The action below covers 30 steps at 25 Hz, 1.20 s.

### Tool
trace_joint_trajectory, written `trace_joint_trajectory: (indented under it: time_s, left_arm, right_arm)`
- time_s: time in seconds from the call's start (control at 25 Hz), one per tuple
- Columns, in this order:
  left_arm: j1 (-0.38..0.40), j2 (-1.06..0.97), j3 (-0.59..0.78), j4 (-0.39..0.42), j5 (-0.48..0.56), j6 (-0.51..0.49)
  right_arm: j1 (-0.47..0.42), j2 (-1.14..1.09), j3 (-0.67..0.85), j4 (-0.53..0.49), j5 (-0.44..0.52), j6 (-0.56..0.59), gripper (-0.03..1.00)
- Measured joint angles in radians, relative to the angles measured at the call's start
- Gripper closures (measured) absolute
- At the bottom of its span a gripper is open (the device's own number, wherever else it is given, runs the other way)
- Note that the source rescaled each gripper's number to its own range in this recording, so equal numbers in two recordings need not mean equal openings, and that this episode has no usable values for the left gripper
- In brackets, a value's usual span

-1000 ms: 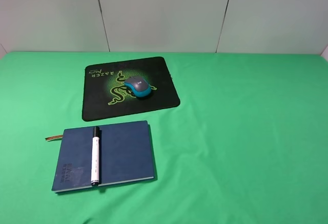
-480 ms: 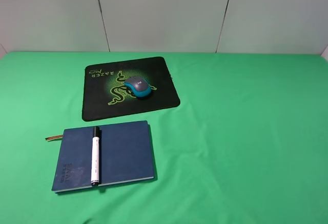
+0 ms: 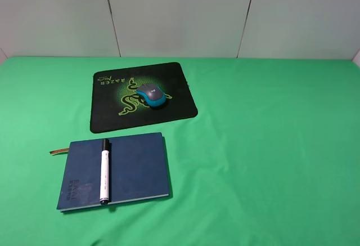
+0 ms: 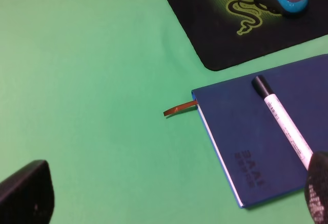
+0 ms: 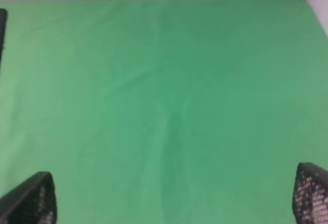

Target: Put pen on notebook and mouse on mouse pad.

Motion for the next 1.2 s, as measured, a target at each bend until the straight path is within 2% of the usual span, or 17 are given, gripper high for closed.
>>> trace_joint_trajectory:
  time_s: [1.2]
  left_arm:
    - [0.000, 0.000, 0.000, 0.000, 0.000, 0.000]
  right_arm:
    - [-0.009, 0.000, 0.000, 0.006, 0.002, -0.002, -0.03]
